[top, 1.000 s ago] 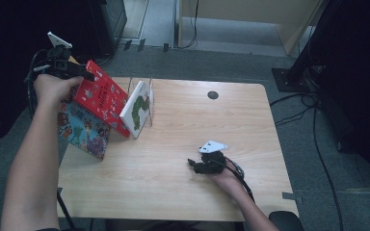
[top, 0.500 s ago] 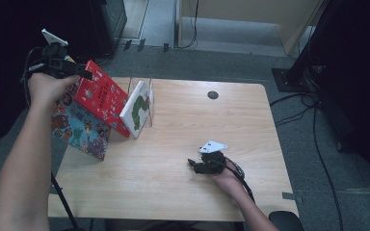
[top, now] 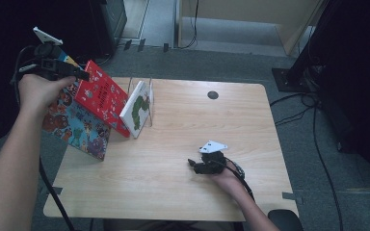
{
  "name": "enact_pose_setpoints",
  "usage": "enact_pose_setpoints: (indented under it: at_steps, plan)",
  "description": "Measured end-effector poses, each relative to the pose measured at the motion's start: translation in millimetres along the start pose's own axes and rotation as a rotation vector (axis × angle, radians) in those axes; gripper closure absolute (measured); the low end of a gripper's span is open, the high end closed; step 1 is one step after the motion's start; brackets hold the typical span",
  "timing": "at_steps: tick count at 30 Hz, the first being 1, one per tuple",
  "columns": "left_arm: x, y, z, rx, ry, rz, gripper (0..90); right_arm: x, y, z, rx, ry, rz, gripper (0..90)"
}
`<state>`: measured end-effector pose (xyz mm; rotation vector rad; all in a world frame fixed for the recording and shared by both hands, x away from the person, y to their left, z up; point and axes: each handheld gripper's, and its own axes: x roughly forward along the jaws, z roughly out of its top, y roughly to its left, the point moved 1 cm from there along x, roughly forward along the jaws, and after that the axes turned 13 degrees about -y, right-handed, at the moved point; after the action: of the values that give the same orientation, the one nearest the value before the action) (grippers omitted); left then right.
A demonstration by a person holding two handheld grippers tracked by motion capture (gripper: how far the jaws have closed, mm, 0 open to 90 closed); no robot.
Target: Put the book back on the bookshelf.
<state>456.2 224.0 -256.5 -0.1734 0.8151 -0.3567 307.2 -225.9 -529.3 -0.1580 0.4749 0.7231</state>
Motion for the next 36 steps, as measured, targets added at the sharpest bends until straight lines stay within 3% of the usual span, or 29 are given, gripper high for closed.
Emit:
enact_pose_setpoints:
  at_steps: [7, 10, 17, 27, 36]
  plan:
    - [-6.2, -16.8, -11.6, 0.022, -0.006, -0.036, 46.6, 0.0, 0.1, 0.0, 0.000, 0.000, 0.000, 31.0]
    - [-7.9, -22.7, -17.2, 0.038, -0.011, -0.020, 46.3, 0.0, 0.1, 0.0, 0.000, 0.001, -0.001, 31.0]
    - [-6.3, -39.1, -34.8, 0.067, 0.002, -0.058, 44.7, 0.1, 0.0, 0.0, 0.000, 0.001, -0.001, 30.6]
    - [-4.2, -45.6, -61.4, 0.072, 0.008, -0.102, 43.4, -0.7, 0.3, -0.5, 0.006, 0.003, -0.006, 29.5]
    - [1.0, -48.8, -83.4, 0.083, 0.013, -0.112, 42.6, -0.7, 0.3, -0.5, 0.006, 0.003, -0.006, 29.5]
